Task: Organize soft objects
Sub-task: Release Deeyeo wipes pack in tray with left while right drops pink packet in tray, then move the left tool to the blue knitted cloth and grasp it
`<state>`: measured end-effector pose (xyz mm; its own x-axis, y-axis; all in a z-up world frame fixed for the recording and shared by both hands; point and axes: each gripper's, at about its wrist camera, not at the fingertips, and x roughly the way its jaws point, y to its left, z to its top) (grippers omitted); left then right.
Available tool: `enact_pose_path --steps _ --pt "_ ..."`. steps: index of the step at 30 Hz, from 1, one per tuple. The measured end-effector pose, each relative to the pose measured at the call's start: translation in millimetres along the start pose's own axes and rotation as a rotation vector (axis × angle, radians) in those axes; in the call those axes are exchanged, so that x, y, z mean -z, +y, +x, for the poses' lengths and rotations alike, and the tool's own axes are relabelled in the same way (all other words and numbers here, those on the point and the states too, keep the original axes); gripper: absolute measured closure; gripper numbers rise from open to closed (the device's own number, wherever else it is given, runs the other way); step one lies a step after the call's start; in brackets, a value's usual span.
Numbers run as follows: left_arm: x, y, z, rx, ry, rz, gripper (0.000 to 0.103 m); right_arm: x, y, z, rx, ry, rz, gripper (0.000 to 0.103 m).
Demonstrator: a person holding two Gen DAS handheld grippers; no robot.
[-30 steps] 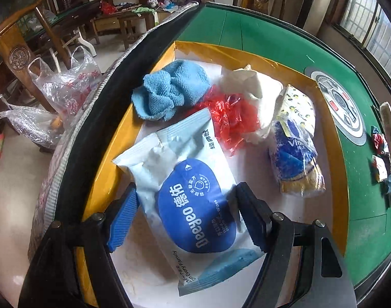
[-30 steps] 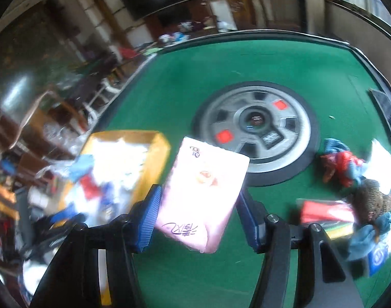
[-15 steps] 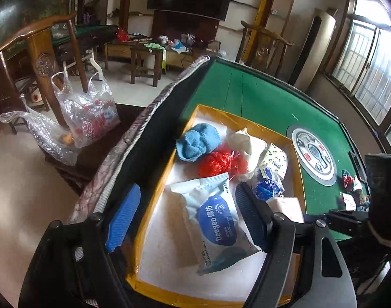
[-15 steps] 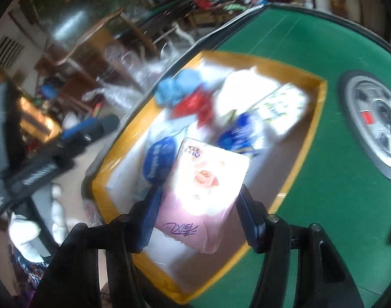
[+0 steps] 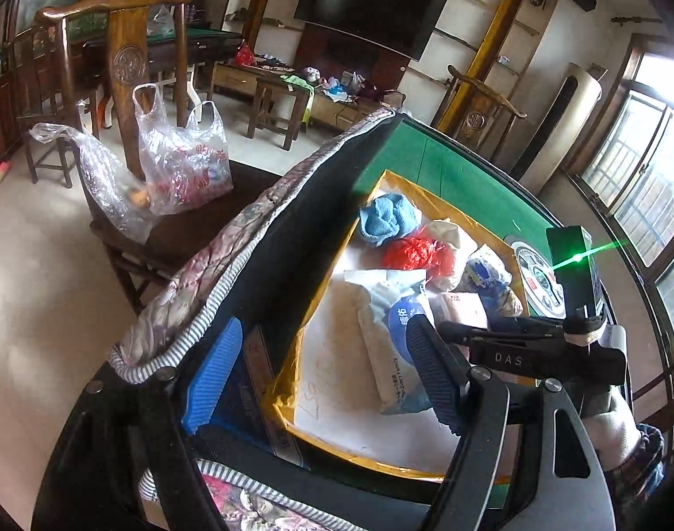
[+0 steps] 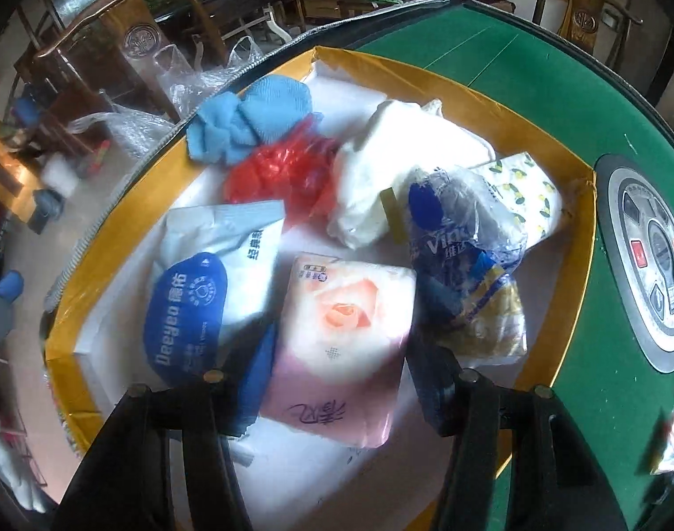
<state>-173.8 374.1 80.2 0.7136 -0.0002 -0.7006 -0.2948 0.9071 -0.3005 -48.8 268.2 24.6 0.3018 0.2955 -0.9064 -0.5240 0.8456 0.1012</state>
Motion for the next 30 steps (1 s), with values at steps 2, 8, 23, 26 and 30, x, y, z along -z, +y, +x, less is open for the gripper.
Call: enact_pose_path --steps 2,8,23,26,30 --pt "3 -1 -2 -0.010 -0.003 0.001 0.026 0 -2 -3 -0.020 -0.013 0.009 0.049" --pt "11 -3 -7 -0.008 -0.012 -0.008 0.026 17 -28 -59 -0.189 -0.145 0.088 0.044" --pt "33 -69 -9 0.086 0.020 0.097 0.026 157 -226 -173 0.147 -0.396 0.397 0.036" --pt "39 -96 -5 0.119 0.037 0.154 0.026 188 -270 -189 0.212 -0.404 0.514 0.036" --pt "53 -135 -3 0.168 0.062 0.247 0.026 224 -320 -199 0.268 -0.386 0.635 0.036"
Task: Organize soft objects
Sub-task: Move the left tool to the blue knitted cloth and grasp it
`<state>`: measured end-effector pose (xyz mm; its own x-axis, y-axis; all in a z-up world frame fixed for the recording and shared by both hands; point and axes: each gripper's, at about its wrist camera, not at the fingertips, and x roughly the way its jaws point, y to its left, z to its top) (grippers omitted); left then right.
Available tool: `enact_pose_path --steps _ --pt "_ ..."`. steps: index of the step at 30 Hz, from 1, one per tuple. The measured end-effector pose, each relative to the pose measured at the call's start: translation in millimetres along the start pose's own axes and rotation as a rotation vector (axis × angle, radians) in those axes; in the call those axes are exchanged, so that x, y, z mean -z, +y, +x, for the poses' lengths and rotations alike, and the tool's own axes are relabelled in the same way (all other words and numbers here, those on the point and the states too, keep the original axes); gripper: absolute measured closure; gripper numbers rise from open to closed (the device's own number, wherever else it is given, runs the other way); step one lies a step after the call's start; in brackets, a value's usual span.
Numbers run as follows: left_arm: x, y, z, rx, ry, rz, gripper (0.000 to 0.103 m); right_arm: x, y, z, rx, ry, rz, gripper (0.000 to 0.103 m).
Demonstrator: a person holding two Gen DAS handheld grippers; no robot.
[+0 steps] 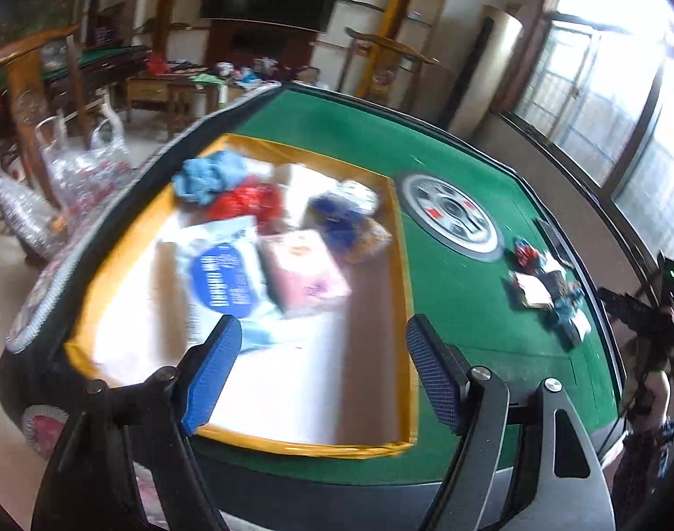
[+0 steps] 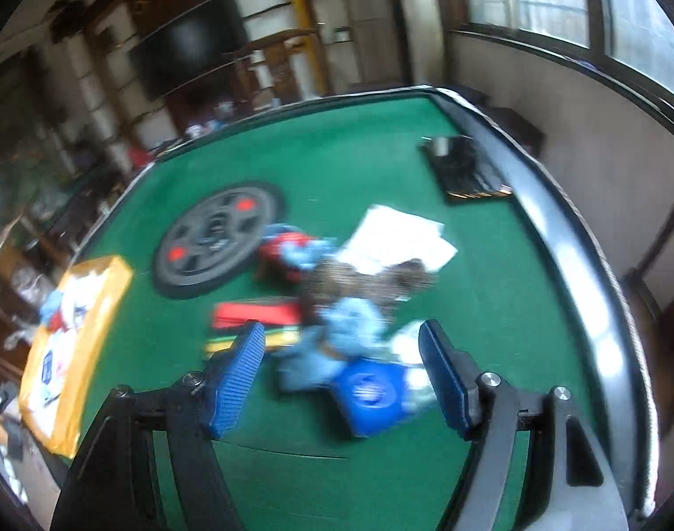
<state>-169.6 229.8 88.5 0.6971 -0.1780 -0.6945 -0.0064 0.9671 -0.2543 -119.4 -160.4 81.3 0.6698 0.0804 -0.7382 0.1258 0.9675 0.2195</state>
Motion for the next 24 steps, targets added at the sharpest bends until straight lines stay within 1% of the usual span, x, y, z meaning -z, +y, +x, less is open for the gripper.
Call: enact_pose_path --steps 2,5,8,9,11,12,14,15,16,17,18,19,21,24 --pt "2 -19 1 0.025 0.008 0.046 0.026 -2 -19 5 -0.001 0.015 0.045 0.036" --pt "6 -44 2 0.044 0.015 0.112 0.026 -8 -39 18 -0.048 0.041 0.108 0.036" --pt "9 -62 2 0.045 0.022 0.154 0.026 -16 -33 36 -0.114 0.056 0.121 0.036" --pt "10 -67 1 0.047 0.023 0.162 0.026 -19 -26 43 -0.145 0.064 0.112 0.036" --pt "11 -72 0 0.046 0.023 0.173 0.026 -17 -19 54 -0.191 0.107 0.090 0.036" --pt "12 -75 0 0.043 0.022 0.178 0.026 -16 -10 60 -0.241 0.129 0.076 0.036" --pt "12 -78 -1 0.040 0.019 0.190 0.026 -9 11 54 -0.369 0.136 0.013 0.036" --pt "12 -80 0 0.038 0.019 0.197 0.026 -4 24 49 -0.466 0.152 -0.021 0.036" --pt "12 -81 1 0.037 0.021 0.201 0.026 1 37 44 -0.612 0.191 -0.043 0.036" --pt "12 -81 3 0.038 0.024 0.202 0.026 6 48 39 -0.732 0.231 -0.066 0.036" --pt "12 -83 6 0.041 0.030 0.201 0.026 10 60 30 -0.796 0.237 -0.112 0.036" --pt "13 -85 8 0.048 0.037 0.199 0.026 12 68 20 -0.782 0.204 -0.161 0.036" --pt "15 -90 14 0.073 0.059 0.199 0.026 10 71 8 -0.710 0.142 -0.205 0.035" --pt "21 -103 23 0.099 0.096 0.225 0.026 3 51 14 -0.586 0.064 -0.125 0.035"
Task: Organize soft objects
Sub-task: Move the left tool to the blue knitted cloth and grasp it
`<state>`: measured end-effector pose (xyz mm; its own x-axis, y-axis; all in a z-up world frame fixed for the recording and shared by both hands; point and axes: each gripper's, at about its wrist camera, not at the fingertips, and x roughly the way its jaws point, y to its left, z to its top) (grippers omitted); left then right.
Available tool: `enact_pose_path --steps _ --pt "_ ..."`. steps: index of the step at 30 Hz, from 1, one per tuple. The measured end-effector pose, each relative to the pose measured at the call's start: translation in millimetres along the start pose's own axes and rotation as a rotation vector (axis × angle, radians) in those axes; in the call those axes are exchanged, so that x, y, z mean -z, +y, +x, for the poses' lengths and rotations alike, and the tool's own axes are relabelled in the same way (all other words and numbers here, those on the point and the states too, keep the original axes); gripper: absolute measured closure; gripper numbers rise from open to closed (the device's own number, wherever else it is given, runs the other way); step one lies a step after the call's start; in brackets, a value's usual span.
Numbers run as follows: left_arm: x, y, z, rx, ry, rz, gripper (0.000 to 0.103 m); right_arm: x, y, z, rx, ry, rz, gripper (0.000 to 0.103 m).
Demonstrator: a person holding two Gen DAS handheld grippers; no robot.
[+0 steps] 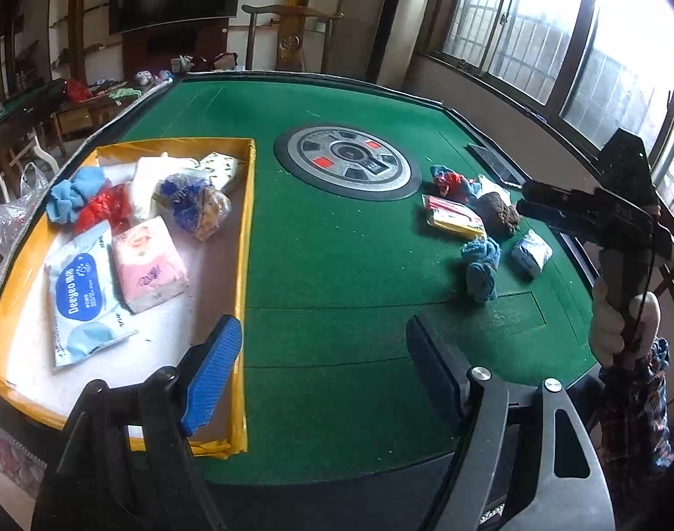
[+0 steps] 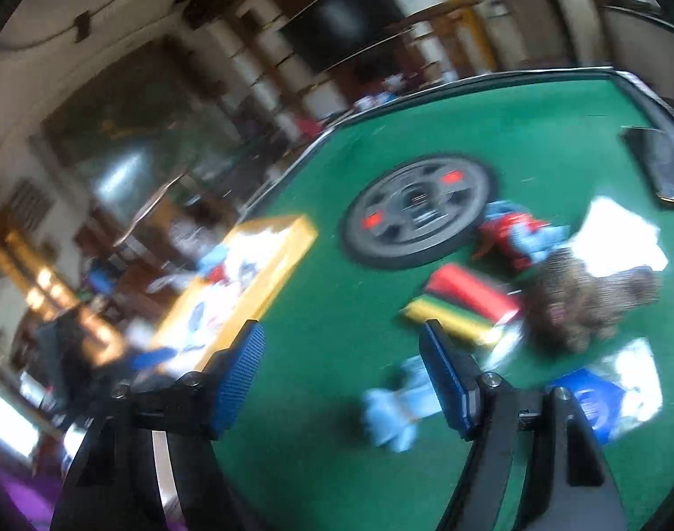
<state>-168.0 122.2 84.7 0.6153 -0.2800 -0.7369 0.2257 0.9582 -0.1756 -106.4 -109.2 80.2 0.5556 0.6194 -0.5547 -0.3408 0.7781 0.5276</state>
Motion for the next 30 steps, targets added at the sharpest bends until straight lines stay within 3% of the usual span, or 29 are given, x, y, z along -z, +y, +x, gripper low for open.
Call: enact_pose_path --steps 6,11,17,23,24,26,27,30 --pt "-6 -38 31 0.077 0.076 0.053 0.026 0 -67 -14 0.092 -0.147 0.220 0.035" --pt "-20 -90 66 0.087 0.060 0.148 0.026 -2 -82 -43 0.212 -0.260 0.267 0.034" --pt "-36 -145 115 0.112 0.101 0.258 0.026 -3 -90 -54 0.232 -0.263 0.306 0.034" --pt "-34 -172 146 0.065 0.122 0.350 0.027 -6 -92 -51 0.279 -0.242 0.293 0.034" --pt "-33 -173 150 0.067 0.132 0.356 0.033 -5 -95 -51 0.288 -0.235 0.294 0.034" --pt "-34 -172 149 0.087 0.131 0.346 0.069 -4 -99 -51 0.306 -0.228 0.305 0.034" --pt "-36 -169 146 0.113 0.138 0.336 0.080 -3 -100 -51 0.311 -0.228 0.310 0.034" --pt "-39 -156 133 0.152 0.120 0.289 0.080 -2 -103 -51 0.327 -0.224 0.322 0.034"
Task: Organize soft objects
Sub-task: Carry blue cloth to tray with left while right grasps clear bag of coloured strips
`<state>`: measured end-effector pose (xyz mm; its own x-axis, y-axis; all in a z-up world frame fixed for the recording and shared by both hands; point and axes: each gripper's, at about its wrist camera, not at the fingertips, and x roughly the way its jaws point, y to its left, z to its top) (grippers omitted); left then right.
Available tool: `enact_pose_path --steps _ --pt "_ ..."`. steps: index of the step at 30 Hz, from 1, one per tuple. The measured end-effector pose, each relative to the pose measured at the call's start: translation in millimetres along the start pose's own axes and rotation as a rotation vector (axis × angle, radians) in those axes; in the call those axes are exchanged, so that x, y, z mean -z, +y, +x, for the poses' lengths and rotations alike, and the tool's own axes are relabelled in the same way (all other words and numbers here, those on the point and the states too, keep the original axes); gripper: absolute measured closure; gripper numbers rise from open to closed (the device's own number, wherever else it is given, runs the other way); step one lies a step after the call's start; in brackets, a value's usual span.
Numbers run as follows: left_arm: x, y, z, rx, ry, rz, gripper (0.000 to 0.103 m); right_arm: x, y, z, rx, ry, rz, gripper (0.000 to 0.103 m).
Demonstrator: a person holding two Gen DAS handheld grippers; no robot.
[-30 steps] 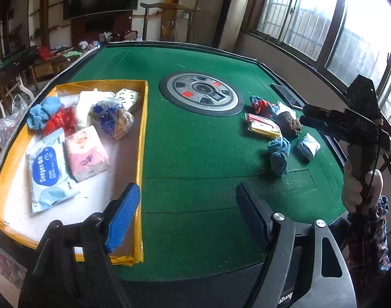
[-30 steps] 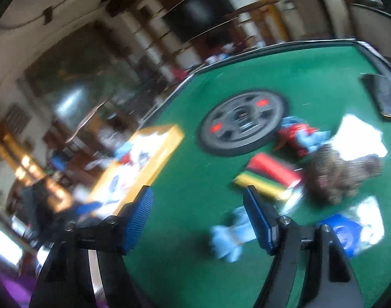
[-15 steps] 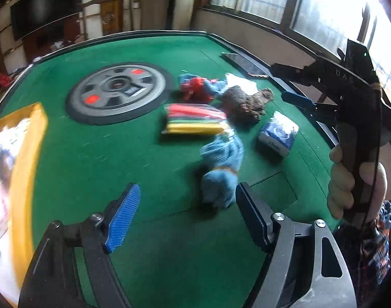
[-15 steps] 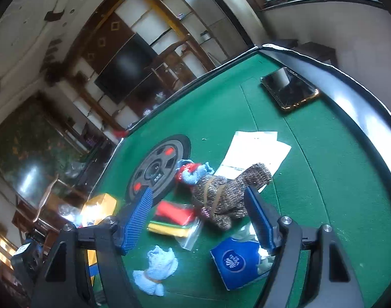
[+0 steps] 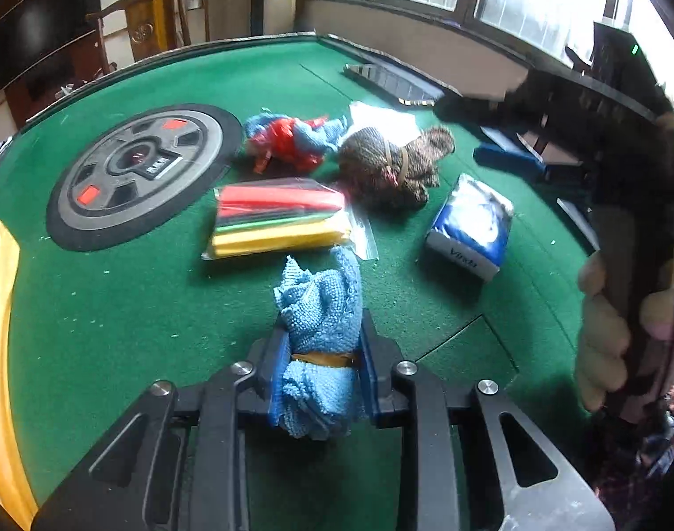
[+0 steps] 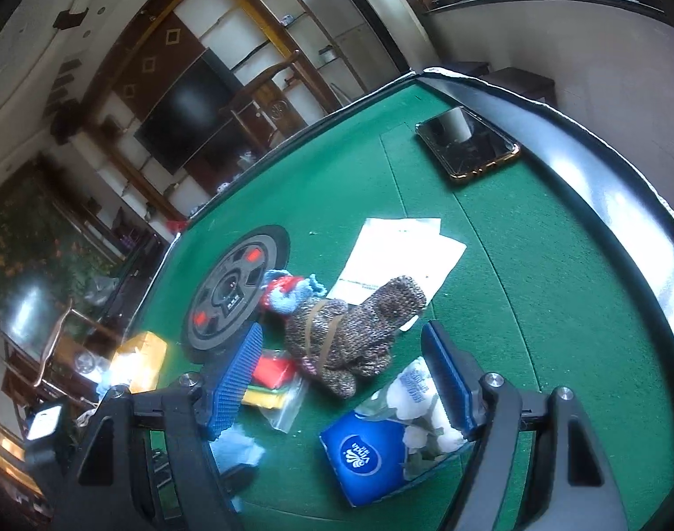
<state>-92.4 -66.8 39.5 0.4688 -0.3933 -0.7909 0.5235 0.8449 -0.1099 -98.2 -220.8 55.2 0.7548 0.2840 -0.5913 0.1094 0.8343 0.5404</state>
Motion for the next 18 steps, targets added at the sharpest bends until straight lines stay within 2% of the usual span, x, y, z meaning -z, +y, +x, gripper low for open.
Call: enact_pose_path --steps 2,10,13,16,18 --pt "4 9 -16 0.036 -0.029 -0.036 0.079 0 -1 1 0.021 0.002 -0.004 0.034" --pt "35 62 -99 0.082 -0.190 -0.200 0.079 3 -2 2 0.094 0.001 -0.016 0.033" --pt "51 86 -125 0.064 -0.232 -0.242 0.079 4 6 -7 0.106 -0.039 -0.036 0.033" --pt "66 110 -145 0.024 -0.254 -0.278 0.079 6 30 -11 0.046 -0.014 -0.082 0.033" --pt "78 126 -156 0.005 -0.266 -0.311 0.079 11 62 -1 -0.004 0.060 -0.182 0.032"
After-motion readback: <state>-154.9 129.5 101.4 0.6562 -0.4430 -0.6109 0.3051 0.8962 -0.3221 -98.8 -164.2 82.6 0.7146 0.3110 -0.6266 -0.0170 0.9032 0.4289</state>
